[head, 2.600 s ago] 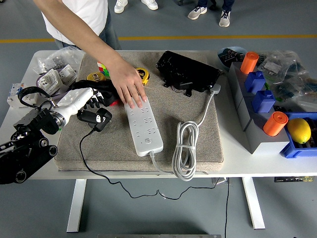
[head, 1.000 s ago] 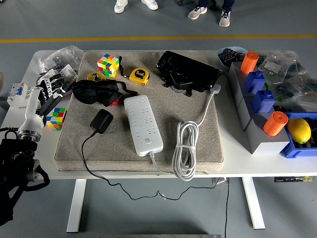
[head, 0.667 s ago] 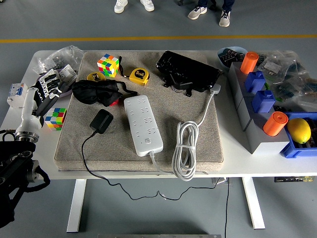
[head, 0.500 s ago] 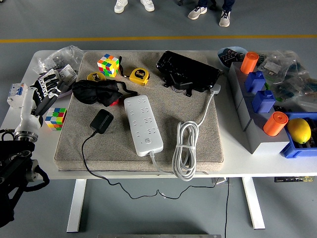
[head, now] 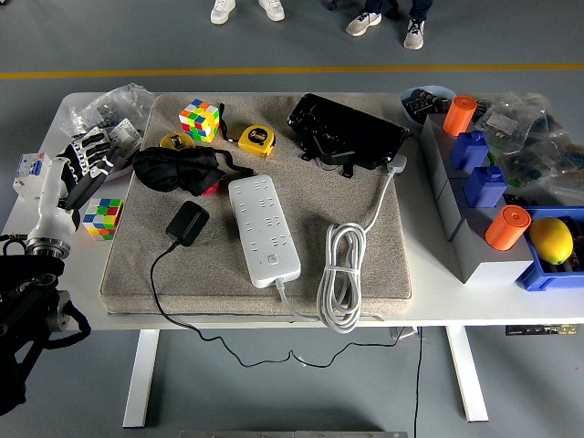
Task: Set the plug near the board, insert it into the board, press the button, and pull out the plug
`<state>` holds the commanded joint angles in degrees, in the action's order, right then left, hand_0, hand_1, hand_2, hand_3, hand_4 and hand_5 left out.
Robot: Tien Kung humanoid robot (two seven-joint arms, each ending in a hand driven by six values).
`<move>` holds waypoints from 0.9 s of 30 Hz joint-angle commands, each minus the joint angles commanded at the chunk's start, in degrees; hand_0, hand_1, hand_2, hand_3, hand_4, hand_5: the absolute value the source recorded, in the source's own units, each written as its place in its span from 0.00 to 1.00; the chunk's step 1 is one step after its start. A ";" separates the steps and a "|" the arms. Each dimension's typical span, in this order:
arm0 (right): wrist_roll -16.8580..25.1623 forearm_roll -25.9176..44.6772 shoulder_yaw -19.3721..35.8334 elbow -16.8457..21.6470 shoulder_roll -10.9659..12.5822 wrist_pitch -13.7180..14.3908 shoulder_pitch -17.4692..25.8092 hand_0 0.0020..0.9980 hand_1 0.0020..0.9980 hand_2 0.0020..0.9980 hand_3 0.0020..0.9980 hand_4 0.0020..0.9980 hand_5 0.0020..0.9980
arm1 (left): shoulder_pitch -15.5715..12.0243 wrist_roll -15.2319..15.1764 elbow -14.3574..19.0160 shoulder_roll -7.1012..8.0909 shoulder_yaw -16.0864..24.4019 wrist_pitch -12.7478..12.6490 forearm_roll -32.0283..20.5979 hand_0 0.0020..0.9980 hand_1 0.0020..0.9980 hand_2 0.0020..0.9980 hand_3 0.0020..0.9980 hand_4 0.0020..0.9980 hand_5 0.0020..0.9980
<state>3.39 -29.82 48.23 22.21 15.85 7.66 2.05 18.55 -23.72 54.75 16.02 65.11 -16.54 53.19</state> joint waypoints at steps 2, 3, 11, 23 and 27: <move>-0.03 -0.11 0.35 0.03 -0.01 0.09 0.08 0.62 0.67 0.68 0.58 1.00 0.51 | -0.18 0.07 0.12 0.04 0.25 0.02 -0.05 0.75 0.75 0.73 0.73 0.97 0.56; -0.07 -0.14 0.48 0.04 -0.02 0.16 0.08 0.62 0.67 0.68 0.58 1.00 0.51 | -0.31 0.13 0.18 0.08 0.41 0.02 0.00 0.75 0.75 0.73 0.73 0.97 0.56; -0.20 -0.05 0.58 -0.07 -0.25 0.47 -0.35 0.62 0.66 0.68 0.58 1.00 0.52 | -0.66 0.70 0.64 -0.05 1.88 0.15 -0.16 0.75 0.75 0.73 0.72 0.97 0.56; -0.12 0.02 1.02 -0.09 -0.13 0.40 -0.57 0.62 0.66 0.68 0.58 1.00 0.52 | -0.41 0.68 1.05 0.06 2.24 0.26 -0.29 0.76 0.75 0.73 0.72 0.96 0.62; -0.02 0.02 1.11 -0.05 -0.20 0.30 -0.41 0.62 0.66 0.68 0.58 1.00 0.52 | -0.39 0.87 1.17 0.07 2.32 0.02 -0.09 0.76 0.75 0.73 0.72 0.96 0.62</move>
<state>3.38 -29.79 49.34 22.16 15.66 7.95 1.63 18.16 -22.85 55.92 16.09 67.44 -16.52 53.10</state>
